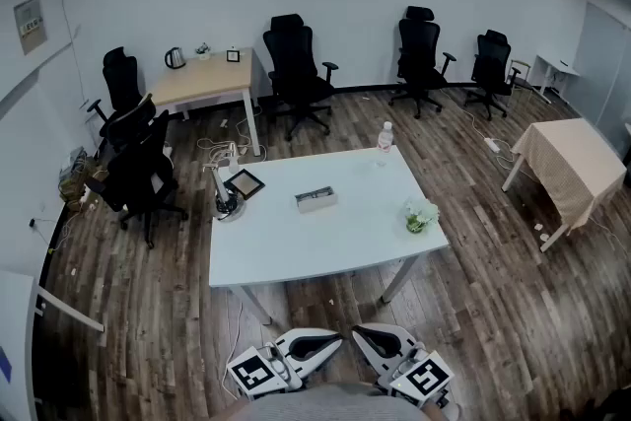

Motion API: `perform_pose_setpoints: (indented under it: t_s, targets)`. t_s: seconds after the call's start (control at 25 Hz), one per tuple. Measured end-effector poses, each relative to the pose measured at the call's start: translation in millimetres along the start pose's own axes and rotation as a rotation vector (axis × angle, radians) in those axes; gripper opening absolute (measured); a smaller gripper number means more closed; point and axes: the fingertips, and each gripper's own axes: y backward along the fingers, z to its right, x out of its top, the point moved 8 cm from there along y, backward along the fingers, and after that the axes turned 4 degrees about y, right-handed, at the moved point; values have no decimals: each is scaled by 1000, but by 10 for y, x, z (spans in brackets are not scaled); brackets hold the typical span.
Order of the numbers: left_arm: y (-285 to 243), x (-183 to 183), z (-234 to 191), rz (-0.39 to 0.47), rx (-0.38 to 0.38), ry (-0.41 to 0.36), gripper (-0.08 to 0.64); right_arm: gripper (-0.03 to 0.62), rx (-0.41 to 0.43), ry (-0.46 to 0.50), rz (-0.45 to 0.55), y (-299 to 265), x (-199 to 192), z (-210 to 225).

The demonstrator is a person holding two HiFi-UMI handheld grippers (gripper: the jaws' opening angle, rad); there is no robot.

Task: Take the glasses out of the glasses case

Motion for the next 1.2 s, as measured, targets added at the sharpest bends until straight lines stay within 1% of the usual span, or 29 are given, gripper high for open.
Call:
perform_pose_setpoints:
  t_s: [0.48, 0.56, 0.68, 0.84, 1.0, 1.2]
  targets:
    - [-70, 17, -48, -7, 4, 13, 14, 14, 5, -8, -2, -4, -15, 88]
    - [-90, 27, -53, -5, 1, 12, 14, 14, -12, -42, 36, 20, -23, 136]
    - [-111, 27, -55, -5, -5, 12, 14, 17, -37, -123, 100, 67, -40, 217]
    - [-152, 0, -50, -12, -4, 17, 14, 17, -43, -131, 86, 90, -62, 247]
    - [-228, -11, -38, -22, 2, 19, 14, 17, -19, -141, 86, 131, -87, 266]
    - [-269, -32, -22, -19, 27, 23, 14, 17, -7, -184, 84, 188, -146, 305]
